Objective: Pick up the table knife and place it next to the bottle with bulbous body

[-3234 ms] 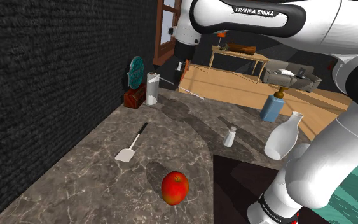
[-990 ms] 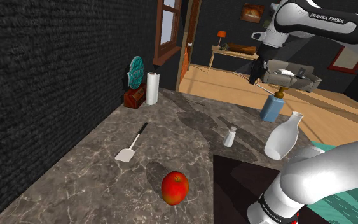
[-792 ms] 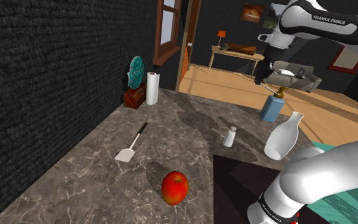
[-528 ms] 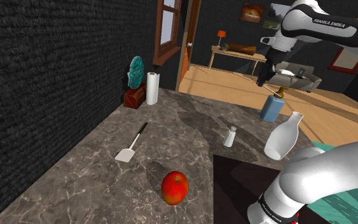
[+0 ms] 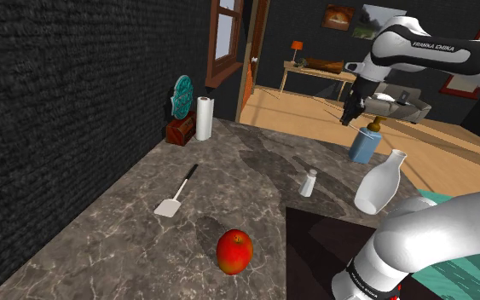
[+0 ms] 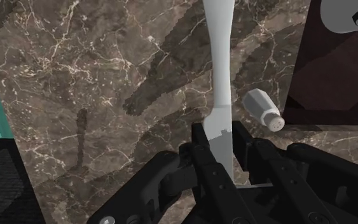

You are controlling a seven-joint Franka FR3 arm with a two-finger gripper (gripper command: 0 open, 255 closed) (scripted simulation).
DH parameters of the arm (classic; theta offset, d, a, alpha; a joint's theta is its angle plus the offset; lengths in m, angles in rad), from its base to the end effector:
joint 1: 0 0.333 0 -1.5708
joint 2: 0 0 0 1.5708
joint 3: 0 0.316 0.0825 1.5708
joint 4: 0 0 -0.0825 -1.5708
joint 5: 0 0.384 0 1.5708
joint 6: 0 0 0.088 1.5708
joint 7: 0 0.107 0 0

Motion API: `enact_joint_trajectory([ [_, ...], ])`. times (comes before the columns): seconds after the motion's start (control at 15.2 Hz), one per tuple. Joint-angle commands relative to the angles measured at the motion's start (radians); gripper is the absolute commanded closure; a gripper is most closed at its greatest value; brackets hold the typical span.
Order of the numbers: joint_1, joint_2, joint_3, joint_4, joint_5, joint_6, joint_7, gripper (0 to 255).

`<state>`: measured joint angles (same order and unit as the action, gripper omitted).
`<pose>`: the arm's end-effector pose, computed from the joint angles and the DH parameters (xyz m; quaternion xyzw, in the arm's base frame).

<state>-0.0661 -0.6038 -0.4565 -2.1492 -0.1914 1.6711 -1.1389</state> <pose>0.3081 -0.2487 0.6064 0.9398 0.3382 0.0489 0.0058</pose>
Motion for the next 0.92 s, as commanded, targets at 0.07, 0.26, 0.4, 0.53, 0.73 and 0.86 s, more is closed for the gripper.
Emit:
enact_joint_trajectory([
  [0.07, -0.004, -0.011, -0.003, -0.052, -0.006, 0.041, 0.004, 255],
  [0.26, -0.008, -0.017, -0.009, -0.096, -0.013, 0.080, 0.005, 255],
  [0.4, -0.010, -0.020, -0.013, -0.124, -0.017, 0.105, 0.005, 255],
  [0.53, -0.013, -0.021, -0.018, -0.152, -0.021, 0.131, 0.005, 255],
  [0.73, -0.016, -0.022, -0.026, -0.192, -0.027, 0.171, 0.005, 255],
  [0.86, -0.018, -0.021, -0.032, -0.217, -0.031, 0.197, 0.005, 255],
])
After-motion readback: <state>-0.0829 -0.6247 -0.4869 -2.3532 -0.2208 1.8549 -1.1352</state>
